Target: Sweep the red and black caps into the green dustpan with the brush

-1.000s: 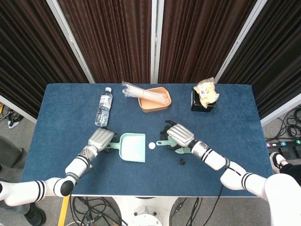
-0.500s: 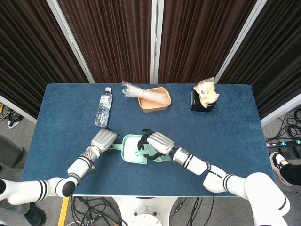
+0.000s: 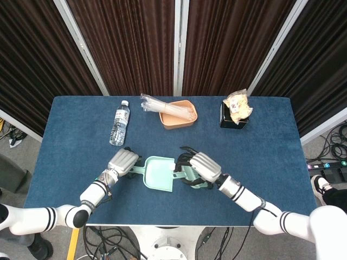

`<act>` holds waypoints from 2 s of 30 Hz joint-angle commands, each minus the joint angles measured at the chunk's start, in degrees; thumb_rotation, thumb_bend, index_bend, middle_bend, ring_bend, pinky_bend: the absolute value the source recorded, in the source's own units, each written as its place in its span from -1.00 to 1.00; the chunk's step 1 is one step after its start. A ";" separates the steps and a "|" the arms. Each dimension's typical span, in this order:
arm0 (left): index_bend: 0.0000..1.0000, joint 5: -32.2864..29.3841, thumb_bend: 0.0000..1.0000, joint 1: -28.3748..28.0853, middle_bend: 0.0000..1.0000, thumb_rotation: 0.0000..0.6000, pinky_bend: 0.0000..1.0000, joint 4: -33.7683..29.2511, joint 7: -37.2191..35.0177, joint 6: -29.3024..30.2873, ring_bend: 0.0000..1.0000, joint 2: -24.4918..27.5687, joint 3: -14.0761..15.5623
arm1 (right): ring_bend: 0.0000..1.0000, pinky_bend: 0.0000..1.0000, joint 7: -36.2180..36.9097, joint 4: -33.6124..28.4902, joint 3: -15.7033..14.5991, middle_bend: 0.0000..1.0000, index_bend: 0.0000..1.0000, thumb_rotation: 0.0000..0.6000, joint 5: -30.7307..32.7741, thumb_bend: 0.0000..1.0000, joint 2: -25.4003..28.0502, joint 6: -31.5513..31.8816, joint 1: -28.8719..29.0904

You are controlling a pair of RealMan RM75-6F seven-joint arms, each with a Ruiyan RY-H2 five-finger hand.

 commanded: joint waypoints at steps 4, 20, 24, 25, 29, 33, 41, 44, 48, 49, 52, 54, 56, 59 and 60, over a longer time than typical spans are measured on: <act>0.06 -0.33 -0.29 -0.54 0.06 1.00 -0.56 -0.84 0.46 0.65 -0.25 -0.01 -0.04 | -0.41 -0.80 -4.19 -4.07 -3.12 0.29 0.37 1.00 3.44 0.16 4.17 4.26 -7.74; 0.06 -2.96 -0.29 -1.79 0.06 1.00 -0.56 -1.47 2.69 2.76 -0.25 -2.14 0.06 | -0.36 -0.80 -1.02 7.25 -0.02 0.36 0.48 1.00 4.32 0.26 -8.25 7.02 -12.00; 0.06 -3.81 -0.29 -2.35 0.06 1.00 -0.56 -1.53 2.98 2.75 -0.25 -2.35 -0.29 | -0.36 -0.80 0.84 10.11 1.13 0.37 0.49 1.00 4.01 0.26 -11.49 6.81 -11.21; 0.06 -4.03 -0.29 -2.51 0.06 1.00 -0.56 -1.58 3.07 2.77 -0.25 -2.43 -0.37 | -0.36 -0.80 1.53 10.87 1.54 0.37 0.49 1.00 3.91 0.26 -12.49 6.77 -10.88; 0.06 -4.71 -0.29 -3.06 0.06 1.00 -0.56 -1.69 3.58 2.94 -0.24 -2.87 -0.50 | -0.36 -0.80 2.85 13.17 3.00 0.37 0.49 1.00 3.72 0.26 -15.48 6.18 -9.34; 0.07 -5.38 -0.29 -3.59 0.06 1.00 -0.56 -1.58 3.64 2.84 -0.24 -3.31 -0.79 | -0.36 -0.80 4.09 15.19 4.29 0.37 0.50 1.00 3.65 0.26 -18.16 5.67 -7.84; 0.07 -6.19 -0.29 -4.73 0.06 1.00 -0.56 -1.30 3.31 2.23 -0.24 -3.90 -1.40 | -0.36 -0.80 7.75 18.81 6.63 0.37 0.50 1.00 3.91 0.27 -22.42 5.22 -5.11; 0.07 -6.45 -0.29 -5.07 0.06 1.00 -0.56 -1.23 3.12 2.01 -0.24 -4.01 -1.52 | -0.36 -0.80 8.99 20.07 7.34 0.37 0.50 1.00 4.12 0.27 -23.95 5.30 -4.38; 0.07 -6.63 -0.29 -5.33 0.06 1.00 -0.56 -1.22 3.01 2.10 -0.24 -4.07 -1.47 | -0.36 -0.80 10.61 21.77 8.08 0.37 0.50 1.00 4.07 0.28 -25.89 5.91 -3.40; 0.07 -6.66 -0.29 -5.36 0.06 1.00 -0.56 -1.21 2.98 2.13 -0.24 -4.04 -1.44 | -0.36 -0.80 11.11 22.04 8.26 0.37 0.50 1.00 4.08 0.28 -26.31 6.11 -3.22; 0.07 -6.85 -0.29 -5.40 0.06 1.00 -0.56 -1.08 2.77 2.16 -0.24 -3.97 -1.32 | -0.36 -0.80 12.29 22.82 8.90 0.37 0.50 1.00 4.05 0.29 -27.64 7.11 -2.67; 0.07 -6.94 -0.29 -5.39 0.06 1.00 -0.56 -1.01 2.47 2.13 -0.24 -3.90 -1.30 | -0.36 -0.80 13.05 23.25 9.10 0.37 0.50 1.00 3.73 0.29 -28.18 8.20 -2.43; 0.06 -6.86 -0.29 -5.33 0.06 1.00 -0.56 -1.05 2.24 2.20 -0.24 -3.78 -1.20 | -0.36 -0.80 13.71 23.29 8.66 0.37 0.50 1.00 3.18 0.29 -27.88 9.21 -2.61; 0.01 -6.15 -0.29 -4.97 0.02 1.00 -0.56 -1.14 1.72 2.73 -0.24 -3.49 -1.05 | -0.36 -0.80 13.19 22.41 7.37 0.37 0.50 1.00 2.07 0.29 -25.63 11.22 -3.72; -0.04 -5.85 -0.29 -4.83 -0.01 1.00 -0.57 -1.20 1.51 2.87 -0.24 -3.36 -0.99 | -0.36 -0.80 12.93 21.78 7.01 0.37 0.50 1.00 1.81 0.29 -24.58 11.84 -4.17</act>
